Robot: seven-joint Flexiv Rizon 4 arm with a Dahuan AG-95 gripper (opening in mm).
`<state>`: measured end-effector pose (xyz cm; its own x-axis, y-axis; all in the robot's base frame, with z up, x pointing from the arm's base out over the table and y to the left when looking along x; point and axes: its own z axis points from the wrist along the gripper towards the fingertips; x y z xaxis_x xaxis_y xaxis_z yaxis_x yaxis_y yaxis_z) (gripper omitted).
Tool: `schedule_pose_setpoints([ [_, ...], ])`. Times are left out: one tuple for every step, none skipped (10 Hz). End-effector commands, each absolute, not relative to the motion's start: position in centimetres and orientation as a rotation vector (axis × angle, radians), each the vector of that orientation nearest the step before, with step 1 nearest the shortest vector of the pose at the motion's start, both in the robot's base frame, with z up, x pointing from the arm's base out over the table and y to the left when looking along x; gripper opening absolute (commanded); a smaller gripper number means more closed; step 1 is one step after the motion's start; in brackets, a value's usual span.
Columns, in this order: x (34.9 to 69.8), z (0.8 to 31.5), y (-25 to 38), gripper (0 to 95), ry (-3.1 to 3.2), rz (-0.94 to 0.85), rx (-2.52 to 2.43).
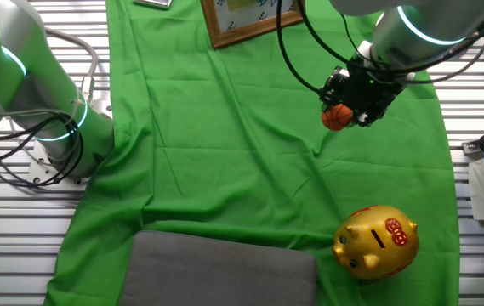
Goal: Grab a basketball, release it and shoot it into the basket
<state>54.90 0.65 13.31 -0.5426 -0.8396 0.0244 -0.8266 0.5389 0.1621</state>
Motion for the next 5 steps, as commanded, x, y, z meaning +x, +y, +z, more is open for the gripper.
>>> schedule_pose_setpoints([
  [54.9, 13.4, 0.6, 0.0, -2.665, -0.212, 1.446],
  [54.8, 13.6, 0.7, 0.0, -2.655, -0.237, 1.449],
  [54.7, 14.3, 1.5, 0.0, -2.661, -0.281, 1.421],
  [54.8, 14.9, 2.5, 0.0, -2.664, -0.290, 1.412],
  [54.7, 15.5, 3.8, 0.0, -2.668, -0.292, 1.402],
])
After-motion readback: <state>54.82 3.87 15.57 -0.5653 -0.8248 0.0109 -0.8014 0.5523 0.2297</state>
